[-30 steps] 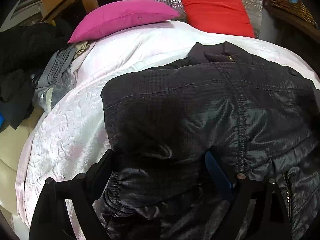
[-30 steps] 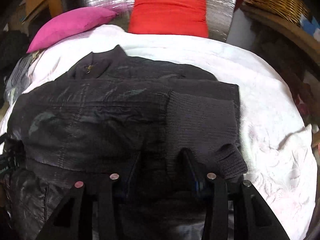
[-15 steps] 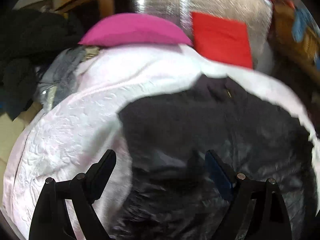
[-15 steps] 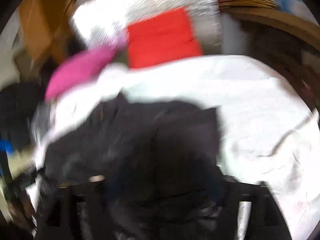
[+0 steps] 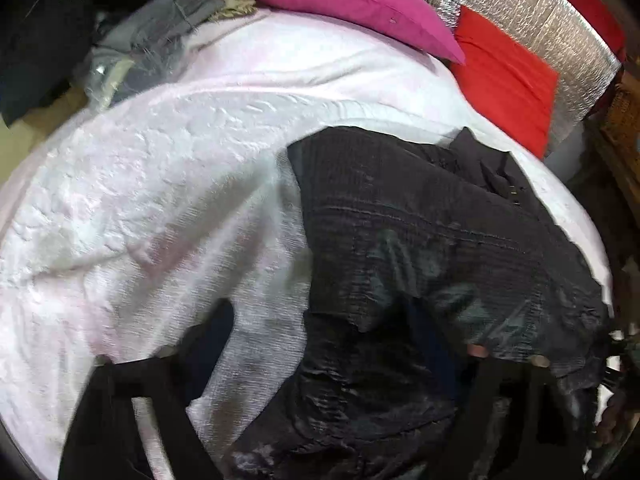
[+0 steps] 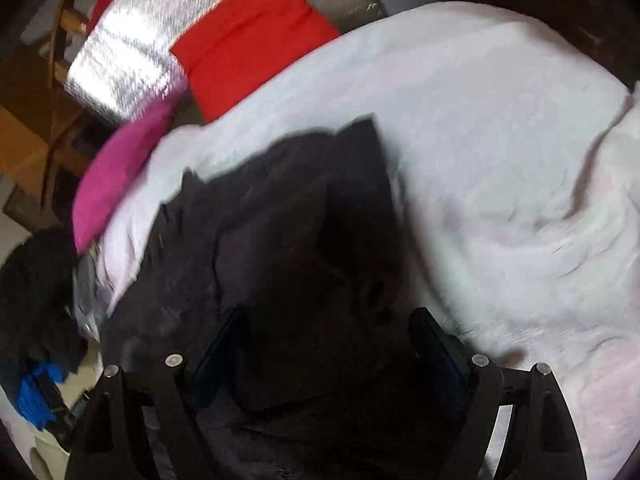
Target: Fold large clothes
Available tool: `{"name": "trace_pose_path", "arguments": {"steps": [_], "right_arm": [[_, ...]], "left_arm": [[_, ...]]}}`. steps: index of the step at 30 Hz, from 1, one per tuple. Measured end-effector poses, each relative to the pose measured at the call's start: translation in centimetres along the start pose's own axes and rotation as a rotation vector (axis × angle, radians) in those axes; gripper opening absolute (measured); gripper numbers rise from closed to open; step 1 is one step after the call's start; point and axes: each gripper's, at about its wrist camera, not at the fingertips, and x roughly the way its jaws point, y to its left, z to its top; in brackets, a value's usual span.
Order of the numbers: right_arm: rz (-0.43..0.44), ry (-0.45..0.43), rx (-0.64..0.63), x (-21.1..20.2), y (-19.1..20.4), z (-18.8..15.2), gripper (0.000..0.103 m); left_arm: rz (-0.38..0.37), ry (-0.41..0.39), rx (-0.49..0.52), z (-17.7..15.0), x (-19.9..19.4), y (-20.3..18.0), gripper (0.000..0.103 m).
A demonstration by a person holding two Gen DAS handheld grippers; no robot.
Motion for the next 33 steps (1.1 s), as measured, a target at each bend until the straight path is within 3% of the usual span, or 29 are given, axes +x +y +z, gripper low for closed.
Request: {"name": "trace_pose_path", "arguments": {"steps": [1, 2, 4, 8, 12, 13, 14, 15, 17, 21, 23, 26, 33], "right_arm": [[-0.027, -0.012, -0.029, 0.0, 0.3, -0.3, 0.063], [-0.039, -0.012, -0.053, -0.3, 0.7, -0.5, 0.053], [-0.060, -0.034, -0.061, -1.2, 1.2, -0.6, 0.040], [-0.044, -0.070, -0.089, -3.1, 1.5, -0.9, 0.034], [-0.033, -0.061, -0.092, -3.7, 0.9, -1.2, 0.033], [-0.037, -0.044, -0.091, -3.1, 0.7, -1.0, 0.034], [-0.048, -0.019, -0.098, -2.4, 0.5, -1.0, 0.039], [-0.051, -0.011, -0.101, -2.0, 0.3, -1.0, 0.041], [-0.041, -0.001, -0.083, -1.8, 0.2, -0.7, 0.058], [0.020, -0.037, -0.070, -3.1, 0.1, 0.0, 0.065], [0.019, -0.099, -0.062, -4.0, -0.1, 0.7, 0.080], [0.053, -0.173, -0.015, -4.7, -1.0, 2.1, 0.085], [0.111, -0.029, 0.072, 1.2, -2.5, 3.7, 0.085]], "left_arm": [[-0.056, 0.018, -0.006, 0.1, 0.2, 0.2, 0.044], [-0.069, 0.021, -0.009, -0.1, 0.0, -0.1, 0.037], [-0.046, -0.007, 0.035, -0.3, -0.4, -0.8, 0.028], [-0.054, -0.023, 0.056, -0.4, -1.0, -0.9, 0.020], [-0.078, -0.008, 0.026, -0.6, -0.7, -0.1, 0.020], [-0.069, 0.004, 0.024, -0.6, -0.3, 0.0, 0.022], [-0.052, 0.017, 0.031, -0.7, 0.2, 0.0, 0.031], [-0.025, 0.028, 0.038, -0.7, 0.6, -0.1, 0.043], [0.038, 0.035, 0.017, -0.5, 1.0, 0.1, 0.067], [-0.005, 0.032, -0.013, 0.5, 0.3, 0.9, 0.070], [-0.063, 0.003, -0.023, 1.4, -0.6, 1.1, 0.071], [-0.135, -0.042, -0.051, 2.9, -1.4, 1.4, 0.085], [-0.232, 0.109, -0.140, 3.2, 3.1, 2.7, 0.086]]}}
